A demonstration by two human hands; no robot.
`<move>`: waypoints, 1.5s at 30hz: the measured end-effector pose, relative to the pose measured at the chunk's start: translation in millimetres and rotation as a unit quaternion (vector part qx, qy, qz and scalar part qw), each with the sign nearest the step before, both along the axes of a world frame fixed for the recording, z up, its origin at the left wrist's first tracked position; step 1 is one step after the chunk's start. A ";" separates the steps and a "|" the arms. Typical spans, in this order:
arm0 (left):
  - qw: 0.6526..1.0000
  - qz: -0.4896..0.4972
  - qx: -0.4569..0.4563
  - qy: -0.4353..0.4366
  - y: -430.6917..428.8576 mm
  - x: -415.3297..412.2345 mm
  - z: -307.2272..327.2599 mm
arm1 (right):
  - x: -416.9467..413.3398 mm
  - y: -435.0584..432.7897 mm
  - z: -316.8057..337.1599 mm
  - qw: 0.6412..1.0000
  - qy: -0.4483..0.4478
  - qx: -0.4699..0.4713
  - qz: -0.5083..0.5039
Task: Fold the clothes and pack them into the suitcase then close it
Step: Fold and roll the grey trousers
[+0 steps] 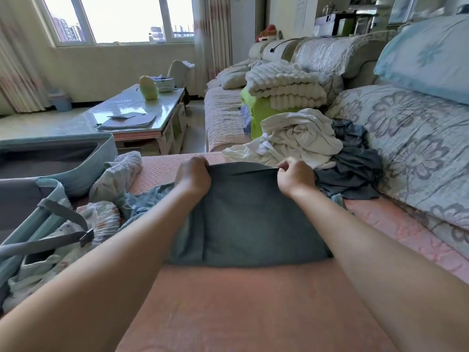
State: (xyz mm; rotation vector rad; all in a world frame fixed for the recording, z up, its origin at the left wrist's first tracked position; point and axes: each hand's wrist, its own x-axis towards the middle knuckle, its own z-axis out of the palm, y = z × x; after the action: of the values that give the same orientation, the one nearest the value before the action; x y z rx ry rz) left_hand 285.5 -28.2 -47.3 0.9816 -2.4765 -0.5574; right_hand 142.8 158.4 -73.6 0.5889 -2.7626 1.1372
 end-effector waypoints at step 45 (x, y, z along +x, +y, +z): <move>0.880 -0.293 -0.011 -0.373 12.3 173.3 -46.0 | 136.6 50.6 -30.1 0.777 -0.086 0.484 0.394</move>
State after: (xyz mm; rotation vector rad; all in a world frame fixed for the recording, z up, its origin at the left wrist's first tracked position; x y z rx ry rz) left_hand 458.8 -15.9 -93.3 0.4411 -3.5058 -0.3477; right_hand 279.4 209.0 -103.7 1.9283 -3.1417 -0.4369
